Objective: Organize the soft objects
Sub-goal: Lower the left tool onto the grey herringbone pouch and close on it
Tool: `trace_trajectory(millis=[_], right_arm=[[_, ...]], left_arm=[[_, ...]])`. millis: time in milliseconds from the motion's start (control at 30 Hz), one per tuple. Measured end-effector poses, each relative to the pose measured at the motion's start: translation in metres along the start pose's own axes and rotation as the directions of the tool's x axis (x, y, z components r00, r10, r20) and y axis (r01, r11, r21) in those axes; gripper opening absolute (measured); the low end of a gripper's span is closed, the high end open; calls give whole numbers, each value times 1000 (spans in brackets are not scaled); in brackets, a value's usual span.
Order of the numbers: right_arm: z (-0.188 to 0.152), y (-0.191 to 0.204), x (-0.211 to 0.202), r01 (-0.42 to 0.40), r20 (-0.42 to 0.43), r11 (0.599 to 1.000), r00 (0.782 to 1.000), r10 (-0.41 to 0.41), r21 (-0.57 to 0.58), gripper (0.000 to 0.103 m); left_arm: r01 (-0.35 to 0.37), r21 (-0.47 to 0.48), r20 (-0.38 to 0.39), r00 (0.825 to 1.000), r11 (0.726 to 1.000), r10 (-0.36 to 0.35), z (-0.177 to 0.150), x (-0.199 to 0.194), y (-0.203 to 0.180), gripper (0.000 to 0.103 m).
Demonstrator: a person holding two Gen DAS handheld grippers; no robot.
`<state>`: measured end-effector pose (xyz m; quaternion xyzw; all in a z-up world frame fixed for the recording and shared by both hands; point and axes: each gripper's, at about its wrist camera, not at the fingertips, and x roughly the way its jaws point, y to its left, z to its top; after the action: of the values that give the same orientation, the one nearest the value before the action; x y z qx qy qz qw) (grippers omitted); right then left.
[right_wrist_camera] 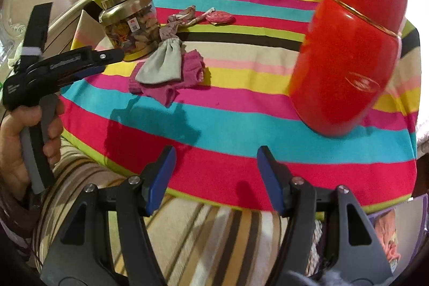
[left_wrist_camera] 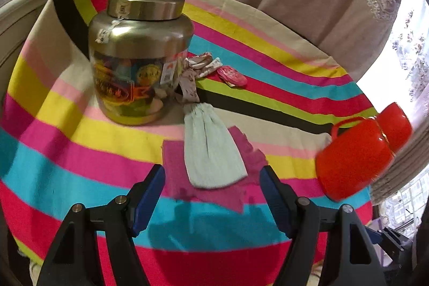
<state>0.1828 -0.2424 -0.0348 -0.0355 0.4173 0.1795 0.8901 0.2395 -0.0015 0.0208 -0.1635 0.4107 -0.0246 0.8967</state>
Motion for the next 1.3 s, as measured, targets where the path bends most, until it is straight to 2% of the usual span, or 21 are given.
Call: trace_trajectory(millis=[233, 400, 633, 800, 967, 1033, 1100, 1300], right_arm=[[22, 4, 20, -17, 15, 1000, 1000, 17, 6, 66], [34, 8, 33, -26, 24, 1000, 999, 27, -6, 66], [52, 7, 45, -14, 56, 1000, 998, 15, -12, 66], [71, 12, 53, -14, 88, 1000, 996, 16, -26, 66], [90, 12, 60, -11, 125, 1000, 992, 13, -16, 66], [97, 11, 65, -9, 131, 1000, 991, 9, -2, 66], [106, 9, 70, -10, 138, 1000, 990, 9, 9, 66], [131, 5, 95, -54, 154, 998, 987, 47, 38, 66]], left_arm=[[-44, 10, -25, 999, 999, 44, 27, 47, -6, 73], [-101, -2, -66, 993, 995, 101, 41, 80, -10, 73], [-203, 10, -108, 973, 979, 203, 46, 117, -15, 73], [-213, 21, -127, 968, 977, 214, 46, 134, -12, 73], [-191, 96, -120, 972, 977, 201, 43, 145, -22, 49], [-168, 107, -112, 977, 980, 179, 43, 144, -24, 32], [-160, 109, -101, 980, 981, 171, 44, 141, -25, 20], [-105, 56, -62, 992, 993, 109, 44, 111, -16, 15]])
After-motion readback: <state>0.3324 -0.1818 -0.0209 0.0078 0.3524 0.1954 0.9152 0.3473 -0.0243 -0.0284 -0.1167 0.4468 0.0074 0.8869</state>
